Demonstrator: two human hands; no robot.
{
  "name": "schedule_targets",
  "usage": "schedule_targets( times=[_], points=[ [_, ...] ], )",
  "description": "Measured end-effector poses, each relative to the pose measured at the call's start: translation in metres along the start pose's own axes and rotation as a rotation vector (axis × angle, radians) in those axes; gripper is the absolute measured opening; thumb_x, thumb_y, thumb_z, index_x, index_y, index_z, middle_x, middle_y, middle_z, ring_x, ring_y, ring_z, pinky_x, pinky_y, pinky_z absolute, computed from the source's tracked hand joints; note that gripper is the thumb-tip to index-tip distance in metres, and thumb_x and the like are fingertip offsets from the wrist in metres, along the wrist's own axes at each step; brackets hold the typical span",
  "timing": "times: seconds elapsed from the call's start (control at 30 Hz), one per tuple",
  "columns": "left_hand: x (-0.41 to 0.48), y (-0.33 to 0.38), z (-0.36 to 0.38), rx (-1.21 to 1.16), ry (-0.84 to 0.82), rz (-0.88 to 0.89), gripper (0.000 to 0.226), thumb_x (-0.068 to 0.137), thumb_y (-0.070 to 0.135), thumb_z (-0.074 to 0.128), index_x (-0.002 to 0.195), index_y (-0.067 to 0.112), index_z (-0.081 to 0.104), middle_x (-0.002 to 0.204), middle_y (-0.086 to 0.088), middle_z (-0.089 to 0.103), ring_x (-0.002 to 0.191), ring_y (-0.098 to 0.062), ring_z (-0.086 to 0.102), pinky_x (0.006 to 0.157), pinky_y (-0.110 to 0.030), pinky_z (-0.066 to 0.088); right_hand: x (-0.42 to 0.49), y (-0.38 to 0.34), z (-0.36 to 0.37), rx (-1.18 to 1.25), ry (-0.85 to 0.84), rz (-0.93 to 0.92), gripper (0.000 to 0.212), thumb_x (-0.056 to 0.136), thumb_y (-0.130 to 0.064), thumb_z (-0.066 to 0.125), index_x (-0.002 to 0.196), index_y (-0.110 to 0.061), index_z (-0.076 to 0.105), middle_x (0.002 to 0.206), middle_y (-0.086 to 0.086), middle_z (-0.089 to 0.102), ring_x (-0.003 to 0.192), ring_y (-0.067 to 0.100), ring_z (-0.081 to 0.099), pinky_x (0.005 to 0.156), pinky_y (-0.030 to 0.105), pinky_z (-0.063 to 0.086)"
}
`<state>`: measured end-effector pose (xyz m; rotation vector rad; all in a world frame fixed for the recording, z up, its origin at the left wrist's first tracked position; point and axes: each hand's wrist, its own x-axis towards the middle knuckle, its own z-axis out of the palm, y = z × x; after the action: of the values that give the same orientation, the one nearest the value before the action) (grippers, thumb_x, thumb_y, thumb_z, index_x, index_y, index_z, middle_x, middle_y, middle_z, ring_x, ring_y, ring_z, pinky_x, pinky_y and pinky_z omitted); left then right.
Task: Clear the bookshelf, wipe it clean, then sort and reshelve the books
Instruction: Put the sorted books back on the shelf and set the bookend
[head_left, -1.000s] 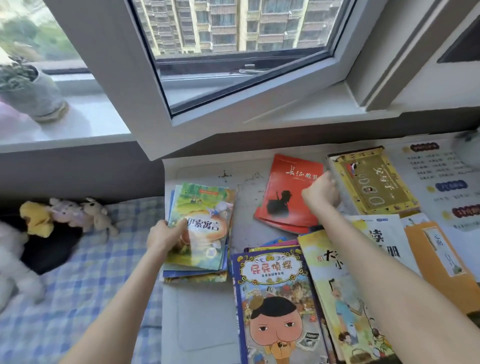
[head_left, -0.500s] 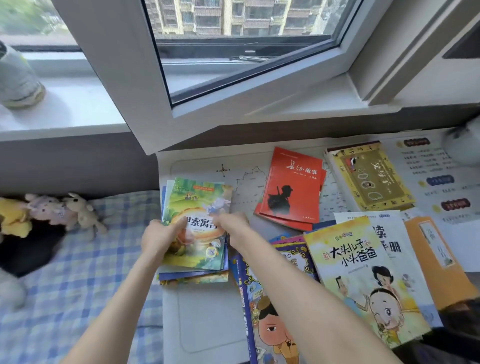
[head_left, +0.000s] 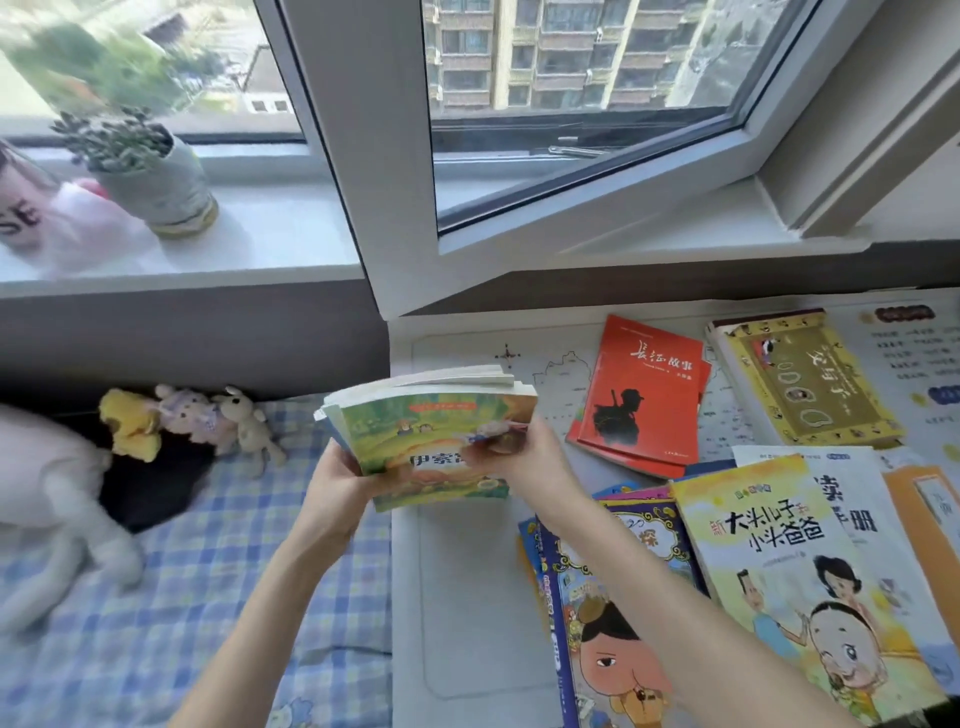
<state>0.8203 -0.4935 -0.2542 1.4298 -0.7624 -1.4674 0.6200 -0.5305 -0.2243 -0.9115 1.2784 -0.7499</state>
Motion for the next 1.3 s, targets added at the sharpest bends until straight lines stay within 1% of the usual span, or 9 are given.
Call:
schedule_targets(
  times=[0.07,0.2,0.37,0.53,0.73,0.83,0.93,1.07,1.3],
  points=[
    [0.001,0.007,0.008,0.012,-0.033,0.030,0.053,0.053,-0.003,0.074,0.105,0.003,0.063,0.090,-0.003,0.075,0.084,-0.017,0.071,0.067,-0.024,0.055,0.000,-0.001,-0.006,-0.030,-0.011,-0.065,0.038,0.075,0.019,0.068,0.105,0.001,0.054,0.086,0.014,0.062,0.069,-0.001,0.065,0.065,0.013,0.051],
    [-0.003,0.007,0.028,0.062,-0.083,0.083,0.067,0.049,-0.003,0.074,0.111,0.016,0.059,0.091,0.008,0.074,0.088,-0.011,0.068,0.065,-0.020,0.053,0.002,0.005,-0.025,-0.155,-0.031,-0.024,0.056,0.074,0.016,0.070,0.117,-0.016,0.053,0.092,-0.004,0.068,0.075,-0.005,0.066,0.065,0.012,0.051],
    [-0.003,0.007,0.037,0.075,-0.099,0.118,0.071,0.054,-0.006,0.073,0.114,0.026,0.049,0.098,0.012,0.070,0.095,-0.005,0.065,0.068,-0.021,0.054,0.005,0.011,-0.034,-0.173,-0.046,0.084,0.086,0.072,0.019,0.070,0.145,-0.005,0.030,0.087,-0.004,0.071,0.075,0.002,0.069,0.061,0.015,0.053],
    [-0.004,0.004,0.037,0.156,-0.071,0.095,0.081,0.052,0.013,0.085,0.126,0.013,0.053,0.110,0.000,0.068,0.107,-0.020,0.063,0.069,-0.016,0.052,0.005,0.009,-0.029,-0.211,-0.081,0.093,0.061,0.074,0.016,0.070,0.130,0.001,0.047,0.094,-0.003,0.067,0.072,-0.007,0.065,0.058,0.007,0.048],
    [-0.014,0.036,0.035,0.087,-0.068,0.287,0.072,0.056,0.039,0.081,0.120,0.043,0.049,0.116,0.008,0.063,0.106,-0.011,0.062,0.082,-0.024,0.053,0.000,-0.015,-0.038,-0.242,-0.120,-0.092,0.065,0.070,0.008,0.076,0.124,-0.019,0.051,0.110,0.002,0.068,0.103,0.014,0.065,0.079,0.024,0.054],
    [-0.019,0.039,0.044,0.068,0.000,0.318,0.046,0.072,0.046,0.071,0.113,0.034,0.055,0.109,0.000,0.063,0.092,-0.007,0.063,0.072,-0.019,0.051,-0.011,-0.026,-0.041,-0.223,-0.193,-0.153,0.059,0.073,0.004,0.075,0.119,-0.023,0.051,0.110,0.002,0.067,0.102,0.014,0.065,0.077,0.024,0.054],
    [-0.022,0.033,0.057,-0.027,0.088,0.256,0.007,0.095,0.028,0.054,0.100,0.024,0.055,0.087,0.007,0.063,0.072,-0.001,0.062,0.058,-0.015,0.049,-0.016,-0.032,-0.040,-0.117,-0.237,-0.147,0.062,0.065,-0.025,0.079,0.121,-0.024,0.051,0.111,0.000,0.065,0.101,0.013,0.065,0.078,0.024,0.053],
    [-0.019,0.034,0.059,-0.034,0.037,0.226,0.019,0.102,0.018,0.038,0.112,0.020,0.055,0.091,0.004,0.064,0.073,0.001,0.064,0.058,-0.016,0.050,-0.015,-0.038,-0.039,-0.157,-0.148,-0.137,0.045,0.083,-0.051,0.059,0.122,-0.029,0.054,0.117,0.001,0.061,0.101,0.012,0.058,0.078,0.022,0.042],
    [-0.019,0.033,0.053,-0.089,-0.006,0.208,0.056,0.067,0.041,0.060,0.122,0.039,0.050,0.119,-0.005,0.056,0.099,-0.011,0.060,0.078,-0.023,0.049,-0.007,-0.054,-0.046,-0.197,-0.123,-0.023,0.019,0.093,-0.020,0.060,0.113,-0.018,0.061,0.108,0.002,0.064,0.096,0.016,0.061,0.079,0.026,0.049]
  ],
)
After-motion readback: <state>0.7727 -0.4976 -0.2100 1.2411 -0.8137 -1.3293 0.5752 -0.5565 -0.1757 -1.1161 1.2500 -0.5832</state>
